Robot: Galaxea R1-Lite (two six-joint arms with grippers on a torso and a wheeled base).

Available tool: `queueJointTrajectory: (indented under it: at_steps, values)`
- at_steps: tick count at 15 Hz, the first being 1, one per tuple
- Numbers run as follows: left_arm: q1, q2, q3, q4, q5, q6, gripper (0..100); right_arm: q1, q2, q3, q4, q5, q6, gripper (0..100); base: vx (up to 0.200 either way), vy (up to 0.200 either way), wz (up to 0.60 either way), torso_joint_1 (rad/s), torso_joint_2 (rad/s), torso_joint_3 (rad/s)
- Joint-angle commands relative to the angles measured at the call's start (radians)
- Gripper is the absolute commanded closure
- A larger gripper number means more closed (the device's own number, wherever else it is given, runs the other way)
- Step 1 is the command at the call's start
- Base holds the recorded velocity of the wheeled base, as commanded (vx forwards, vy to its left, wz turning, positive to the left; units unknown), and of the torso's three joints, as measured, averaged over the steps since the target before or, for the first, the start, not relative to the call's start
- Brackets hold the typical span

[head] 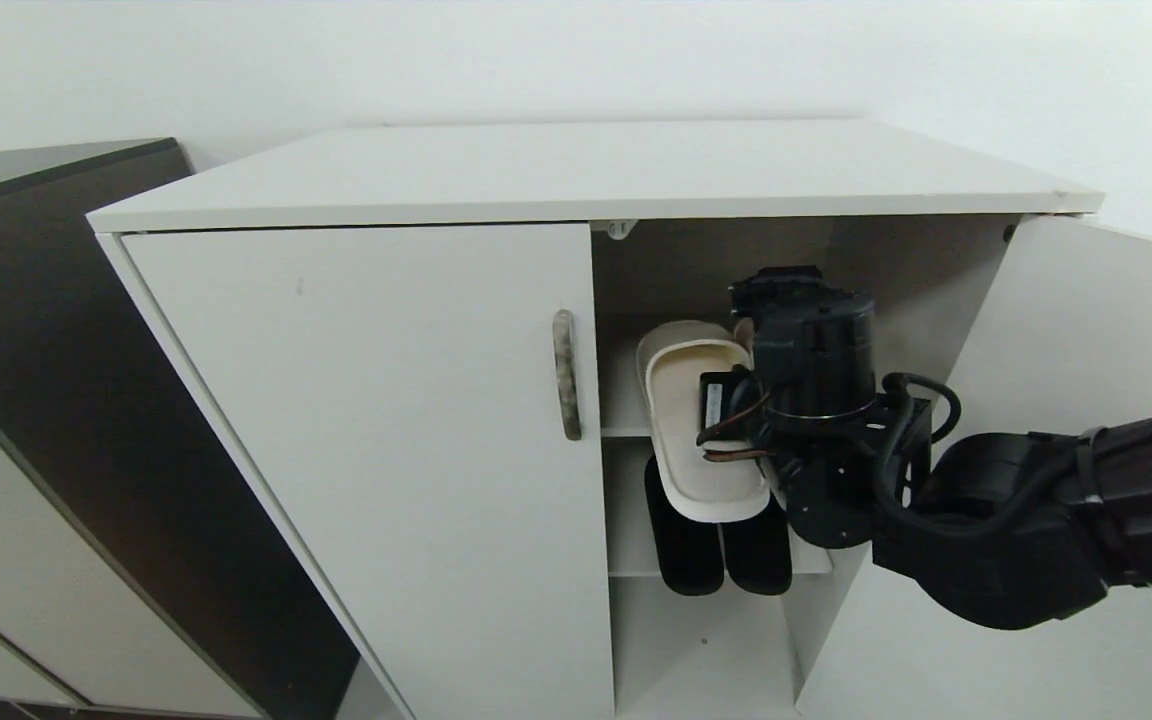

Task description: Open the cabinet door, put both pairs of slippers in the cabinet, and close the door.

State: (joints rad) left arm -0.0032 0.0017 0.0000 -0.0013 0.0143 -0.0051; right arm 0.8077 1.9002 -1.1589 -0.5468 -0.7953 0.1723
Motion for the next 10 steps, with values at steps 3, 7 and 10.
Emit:
queueJointTrajectory:
  at_steps: [3,7,10]
  values:
    - [0.0,0.001,0.0,0.0,0.001,-0.001,100,-0.007,0.054,-0.038,-0.004,0.002,-0.001,100,0.0,0.0,0.0,0.0,0.0,0.0]
    - [0.0,0.001,0.0,0.0,0.001,-0.003,100,-0.056,0.157,-0.199,0.013,0.025,-0.007,100,0.0,0.0,0.0,0.0,0.0,0.0]
    - [0.0,0.001,0.0,0.0,0.001,-0.003,100,-0.085,0.192,-0.272,0.03,0.027,-0.043,100,0.0,0.0,0.0,0.0,0.0,0.0]
